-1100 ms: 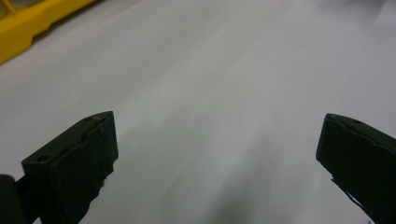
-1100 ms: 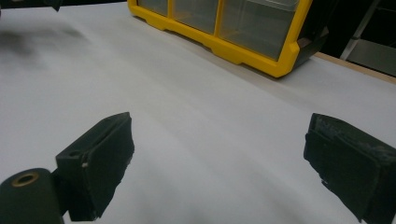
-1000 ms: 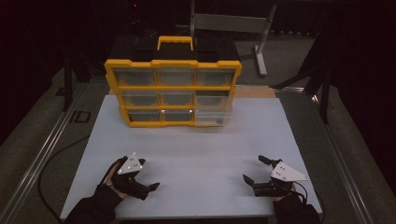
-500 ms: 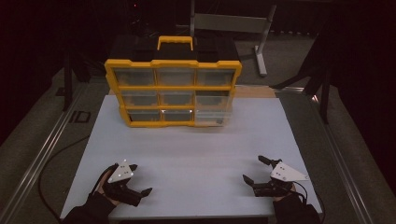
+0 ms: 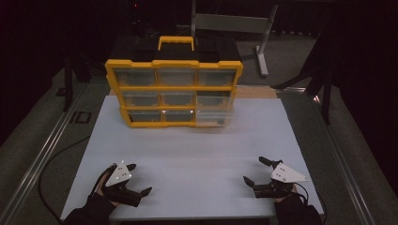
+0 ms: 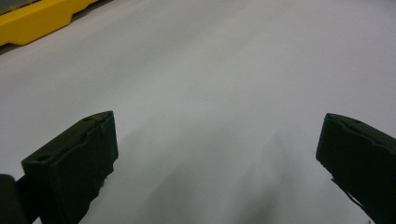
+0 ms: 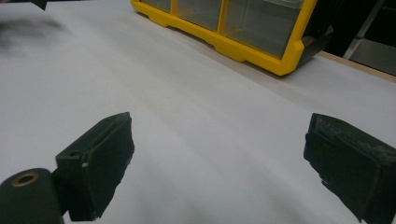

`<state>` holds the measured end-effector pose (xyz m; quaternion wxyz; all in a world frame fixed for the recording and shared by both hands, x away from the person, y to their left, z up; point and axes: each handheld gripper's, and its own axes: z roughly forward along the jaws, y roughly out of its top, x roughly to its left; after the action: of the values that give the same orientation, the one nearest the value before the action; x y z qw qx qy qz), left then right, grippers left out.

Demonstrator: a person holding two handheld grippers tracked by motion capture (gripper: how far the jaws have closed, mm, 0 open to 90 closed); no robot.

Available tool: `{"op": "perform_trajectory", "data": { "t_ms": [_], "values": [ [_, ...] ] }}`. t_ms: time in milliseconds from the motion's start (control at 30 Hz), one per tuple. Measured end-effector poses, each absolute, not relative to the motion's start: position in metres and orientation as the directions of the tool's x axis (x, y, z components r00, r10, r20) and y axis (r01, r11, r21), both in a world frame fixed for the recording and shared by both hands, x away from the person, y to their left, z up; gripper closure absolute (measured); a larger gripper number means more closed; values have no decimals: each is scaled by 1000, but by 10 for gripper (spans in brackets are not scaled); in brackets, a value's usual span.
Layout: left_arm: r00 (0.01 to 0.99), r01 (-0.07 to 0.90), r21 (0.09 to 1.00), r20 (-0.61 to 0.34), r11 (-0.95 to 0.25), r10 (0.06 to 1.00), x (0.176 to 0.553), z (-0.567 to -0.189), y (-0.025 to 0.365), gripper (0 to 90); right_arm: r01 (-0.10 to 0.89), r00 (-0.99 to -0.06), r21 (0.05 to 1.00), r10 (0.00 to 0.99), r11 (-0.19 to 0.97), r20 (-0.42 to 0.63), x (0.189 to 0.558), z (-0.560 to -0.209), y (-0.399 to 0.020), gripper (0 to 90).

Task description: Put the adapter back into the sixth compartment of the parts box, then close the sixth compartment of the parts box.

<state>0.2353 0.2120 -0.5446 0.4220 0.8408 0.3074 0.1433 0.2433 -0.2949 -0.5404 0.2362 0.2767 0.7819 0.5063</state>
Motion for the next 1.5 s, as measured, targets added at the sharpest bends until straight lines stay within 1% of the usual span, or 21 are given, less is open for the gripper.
{"op": "perform_trajectory", "data": {
  "t_ms": [600,1067,1167,1333,1500],
  "values": [
    [777,371,820,-18,-436,629,233,-542,213,0,195,-744,923,663,333,-82,244,-541,-294,82],
    [783,363,828,-22,-428,622,231,-540,212,0,185,-733,923,673,337,-99,242,-535,-294,82],
    [781,353,833,-13,-425,624,230,-539,212,0,186,-728,936,682,298,-73,241,-530,-296,82],
    [778,353,839,-18,-414,628,230,-539,213,0,178,-713,938,696,299,-86,241,-522,-297,82],
    [778,348,842,-13,-413,628,229,-538,213,0,169,-688,937,718,306,-111,241,-506,-296,82]
  ]
}}
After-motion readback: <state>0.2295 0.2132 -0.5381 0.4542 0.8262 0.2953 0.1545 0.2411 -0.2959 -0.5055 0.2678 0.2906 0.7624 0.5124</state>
